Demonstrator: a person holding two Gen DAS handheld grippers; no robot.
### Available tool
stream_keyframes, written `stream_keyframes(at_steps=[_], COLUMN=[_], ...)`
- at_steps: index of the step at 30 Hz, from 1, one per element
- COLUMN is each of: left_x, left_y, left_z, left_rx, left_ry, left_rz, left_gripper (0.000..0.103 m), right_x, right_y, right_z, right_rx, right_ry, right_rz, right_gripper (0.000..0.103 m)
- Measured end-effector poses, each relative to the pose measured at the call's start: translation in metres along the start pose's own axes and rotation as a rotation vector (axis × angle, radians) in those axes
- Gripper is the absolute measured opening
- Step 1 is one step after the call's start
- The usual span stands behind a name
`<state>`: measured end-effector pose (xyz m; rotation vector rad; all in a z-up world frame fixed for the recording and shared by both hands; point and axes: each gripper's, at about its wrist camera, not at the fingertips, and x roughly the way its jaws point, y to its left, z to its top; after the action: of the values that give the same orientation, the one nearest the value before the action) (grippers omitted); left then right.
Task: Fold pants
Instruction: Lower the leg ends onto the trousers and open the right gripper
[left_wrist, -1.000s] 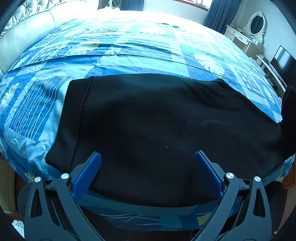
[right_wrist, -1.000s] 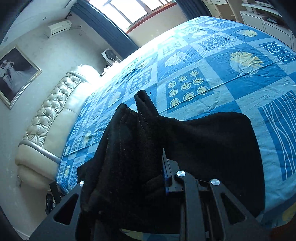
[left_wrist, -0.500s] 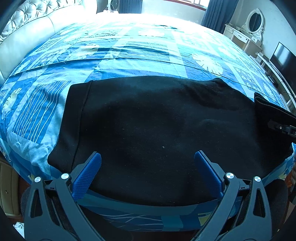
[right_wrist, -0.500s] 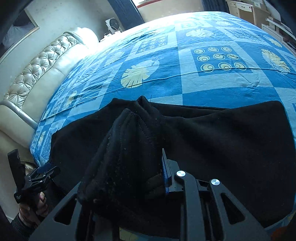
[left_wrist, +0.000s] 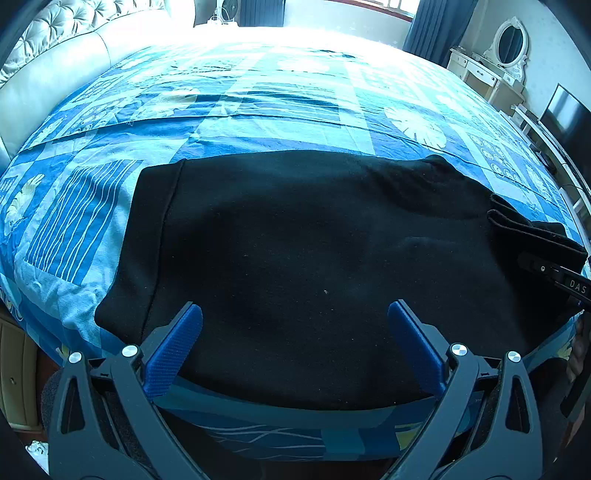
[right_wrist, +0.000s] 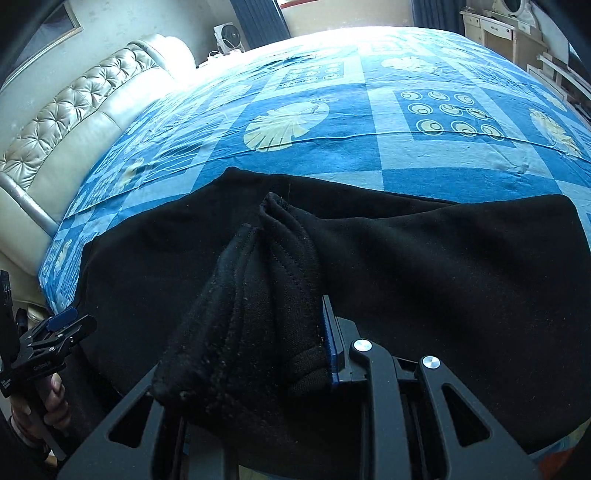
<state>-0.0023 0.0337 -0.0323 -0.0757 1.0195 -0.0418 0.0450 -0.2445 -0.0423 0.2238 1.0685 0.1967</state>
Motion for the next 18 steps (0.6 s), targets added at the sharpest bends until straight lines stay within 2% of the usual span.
stream_keyframes(at_steps=[18], left_x=[0.0], left_y=[-0.001], left_z=[-0.001], left_rx=[0.006], left_ry=[-0.001], left_rz=[0.002], left_gripper=[0.101], right_x=[0.001], right_y=[0.012], right_z=[-0.004], right_rx=[0.01], right_ry=[-0.002], right_rz=[0.018], right_gripper=[0.035])
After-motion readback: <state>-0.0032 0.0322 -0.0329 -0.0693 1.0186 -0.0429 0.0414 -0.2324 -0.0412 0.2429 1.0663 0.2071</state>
